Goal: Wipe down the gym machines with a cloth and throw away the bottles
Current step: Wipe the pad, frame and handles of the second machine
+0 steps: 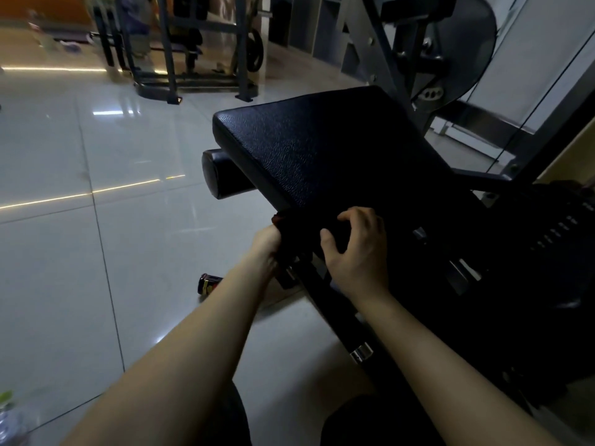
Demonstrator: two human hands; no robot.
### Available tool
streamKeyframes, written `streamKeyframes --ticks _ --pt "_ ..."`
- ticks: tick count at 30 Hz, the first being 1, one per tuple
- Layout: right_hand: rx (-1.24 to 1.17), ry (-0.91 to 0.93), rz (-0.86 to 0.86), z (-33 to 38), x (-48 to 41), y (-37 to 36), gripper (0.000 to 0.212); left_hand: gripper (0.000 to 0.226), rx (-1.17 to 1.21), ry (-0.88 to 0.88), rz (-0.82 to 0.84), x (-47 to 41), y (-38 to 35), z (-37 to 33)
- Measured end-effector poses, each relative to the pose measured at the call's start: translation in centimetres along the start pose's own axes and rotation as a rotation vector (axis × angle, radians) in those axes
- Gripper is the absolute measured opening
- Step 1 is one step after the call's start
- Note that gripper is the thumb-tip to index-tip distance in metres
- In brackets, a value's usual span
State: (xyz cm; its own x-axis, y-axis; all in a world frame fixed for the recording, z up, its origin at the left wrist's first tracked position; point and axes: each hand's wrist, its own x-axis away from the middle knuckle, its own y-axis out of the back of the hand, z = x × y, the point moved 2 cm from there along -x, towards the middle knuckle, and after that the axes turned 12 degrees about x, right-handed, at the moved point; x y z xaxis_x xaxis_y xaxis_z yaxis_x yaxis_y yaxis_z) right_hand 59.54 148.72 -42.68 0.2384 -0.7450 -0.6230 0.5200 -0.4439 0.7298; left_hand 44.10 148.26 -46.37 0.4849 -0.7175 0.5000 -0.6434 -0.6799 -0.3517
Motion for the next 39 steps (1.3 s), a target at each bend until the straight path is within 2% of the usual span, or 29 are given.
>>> streamKeyframes --ticks 2,4,6,9,12,14,15,17,18,19,20,23,25,28,31,33,35,37,39 --pt "0.000 0.006 -0.003 0.1 0.0 -0.1 0.033 0.032 -0.051 -0.044 -0.079 -0.3 0.5 0.9" --pt "0.009 -0.001 -0.002 0.0 0.0 -0.1 0.034 0.030 -0.233 -0.279 -0.256 0.4 0.9 2.4" --pt "0.019 -0.003 -0.003 0.0 0.1 -0.1 0.035 0.031 -0.225 -0.468 -0.238 2.8 0.1 3.4" --pt "0.028 0.002 -0.005 0.0 0.2 -0.2 0.035 0.033 -0.262 -0.518 -0.159 4.0 -1.1 4.3" --pt "0.059 -0.008 0.002 0.1 0.2 -0.4 0.035 0.032 -0.323 -0.444 -0.098 2.0 -0.7 3.2" --pt "0.079 -0.009 0.010 0.3 0.0 -0.4 0.034 0.030 -0.430 -0.284 -0.013 0.6 -0.4 1.4" --pt "0.087 -0.009 0.019 0.4 0.0 -0.4 0.034 0.030 -0.409 -0.170 0.039 0.0 -0.2 0.8" --pt "0.105 -0.001 0.026 0.6 0.1 -0.3 0.033 0.028 -0.165 0.070 0.159 -0.2 0.0 -0.2" --pt "0.110 0.004 0.026 0.6 0.3 -0.1 0.033 0.028 -0.039 0.114 0.184 0.2 0.0 -0.3" --pt "0.116 0.008 0.019 0.6 0.3 0.0 0.032 0.026 0.005 0.099 0.198 0.3 -0.1 -0.1" --pt "0.125 0.009 0.011 0.6 0.2 0.0 0.032 0.022 -0.061 0.040 0.200 0.5 -0.2 0.2" --pt "0.156 0.022 -0.005 0.5 0.2 -0.2 0.034 0.019 -0.579 -0.210 0.138 1.1 0.4 1.4" --pt "0.175 0.031 0.008 0.6 0.4 -0.4 0.035 0.024 -0.756 -0.294 0.136 1.6 1.4 1.7" --pt "0.195 0.018 0.074 0.5 0.2 -0.3 0.035 0.038 -0.947 -0.191 0.152 3.7 2.6 0.0" --pt "0.160 -0.044 0.226 0.9 -0.2 0.4 0.036 0.038 -0.873 0.018 0.135 7.3 2.4 -2.9" --pt "0.088 -0.063 0.352 1.7 -0.9 2.0 0.034 0.033 -0.708 0.024 0.102 10.1 1.2 -5.5" --pt "-0.079 -0.155 0.476 2.3 -2.2 4.8 0.034 0.013 -0.563 0.003 0.139 12.6 -1.1 -8.1" --pt "-0.335 -0.376 0.608 2.7 -3.9 8.3 0.037 0.021 -0.486 0.036 0.190 14.6 -3.6 -10.3" --pt "-0.713 -0.717 0.706 3.2 -5.5 12.3 0.034 0.027 -0.454 0.067 0.253 16.4 -6.2 -12.1"
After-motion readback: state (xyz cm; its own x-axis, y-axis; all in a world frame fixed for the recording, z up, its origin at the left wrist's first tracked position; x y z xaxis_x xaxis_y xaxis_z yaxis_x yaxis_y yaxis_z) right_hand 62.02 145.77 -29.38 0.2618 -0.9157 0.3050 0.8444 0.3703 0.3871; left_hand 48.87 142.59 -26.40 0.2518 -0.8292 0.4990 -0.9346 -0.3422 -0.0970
